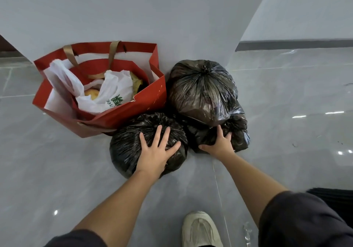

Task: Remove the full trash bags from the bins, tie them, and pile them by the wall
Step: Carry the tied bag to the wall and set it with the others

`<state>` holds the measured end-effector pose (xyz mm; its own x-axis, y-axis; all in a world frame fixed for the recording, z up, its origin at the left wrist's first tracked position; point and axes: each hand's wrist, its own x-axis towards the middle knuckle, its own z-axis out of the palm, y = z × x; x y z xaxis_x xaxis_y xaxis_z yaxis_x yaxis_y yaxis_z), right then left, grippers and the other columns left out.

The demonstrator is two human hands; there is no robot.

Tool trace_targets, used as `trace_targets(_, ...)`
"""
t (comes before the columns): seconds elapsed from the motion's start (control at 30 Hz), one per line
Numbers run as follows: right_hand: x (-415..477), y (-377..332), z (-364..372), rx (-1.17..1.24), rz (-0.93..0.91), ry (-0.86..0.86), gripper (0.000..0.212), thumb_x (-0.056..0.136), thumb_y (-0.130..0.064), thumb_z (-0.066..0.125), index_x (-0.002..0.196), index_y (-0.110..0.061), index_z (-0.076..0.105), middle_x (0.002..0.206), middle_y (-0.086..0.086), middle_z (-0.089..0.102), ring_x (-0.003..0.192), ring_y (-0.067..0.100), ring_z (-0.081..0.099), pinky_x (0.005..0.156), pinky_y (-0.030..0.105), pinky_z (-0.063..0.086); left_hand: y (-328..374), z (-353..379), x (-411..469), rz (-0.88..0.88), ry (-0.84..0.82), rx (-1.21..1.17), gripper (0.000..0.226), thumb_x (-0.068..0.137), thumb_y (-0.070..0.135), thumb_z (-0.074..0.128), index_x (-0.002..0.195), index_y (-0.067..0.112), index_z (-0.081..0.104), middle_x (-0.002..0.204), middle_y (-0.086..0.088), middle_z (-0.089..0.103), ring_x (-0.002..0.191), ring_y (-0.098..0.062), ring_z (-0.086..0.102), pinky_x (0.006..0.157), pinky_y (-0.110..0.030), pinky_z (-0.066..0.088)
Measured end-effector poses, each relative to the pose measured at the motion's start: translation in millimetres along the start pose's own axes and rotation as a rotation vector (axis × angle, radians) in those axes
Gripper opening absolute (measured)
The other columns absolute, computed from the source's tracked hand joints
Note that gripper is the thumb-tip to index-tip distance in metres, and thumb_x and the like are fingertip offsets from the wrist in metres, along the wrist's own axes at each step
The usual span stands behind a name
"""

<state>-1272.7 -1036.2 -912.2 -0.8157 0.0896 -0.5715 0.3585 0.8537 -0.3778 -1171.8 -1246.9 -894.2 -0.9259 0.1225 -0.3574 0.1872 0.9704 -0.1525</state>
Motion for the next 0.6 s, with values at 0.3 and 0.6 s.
trace_targets(0.3,13,-25,9,-0.018,-0.024,-0.021,0.108,0.067,-0.044,0.08,0.148,-0.027,0.011,0.157,0.022,-0.007,0.14,0.048,0.018,0.106,0.056,0.034,-28,0,9,-0.035,-0.034,-0.002,0.091,0.086,0.04,0.062,0.146,0.041,-0.006,0.157,-0.014,-0.019,0.141,-0.04,-0.023,0.103,-0.074,0.011)
trace_targets(0.6,-2,-26,-5,-0.165,-0.047,-0.114,0.098,0.079,-0.048,0.069,0.15,-0.024,0.006,0.154,0.026,0.005,0.129,0.044,0.04,0.1,0.046,0.043,-25,-5,4,0.012,-0.021,-0.017,0.098,0.081,0.048,0.065,0.147,0.038,-0.007,0.158,-0.015,-0.015,0.142,-0.04,-0.019,0.105,-0.073,0.011)
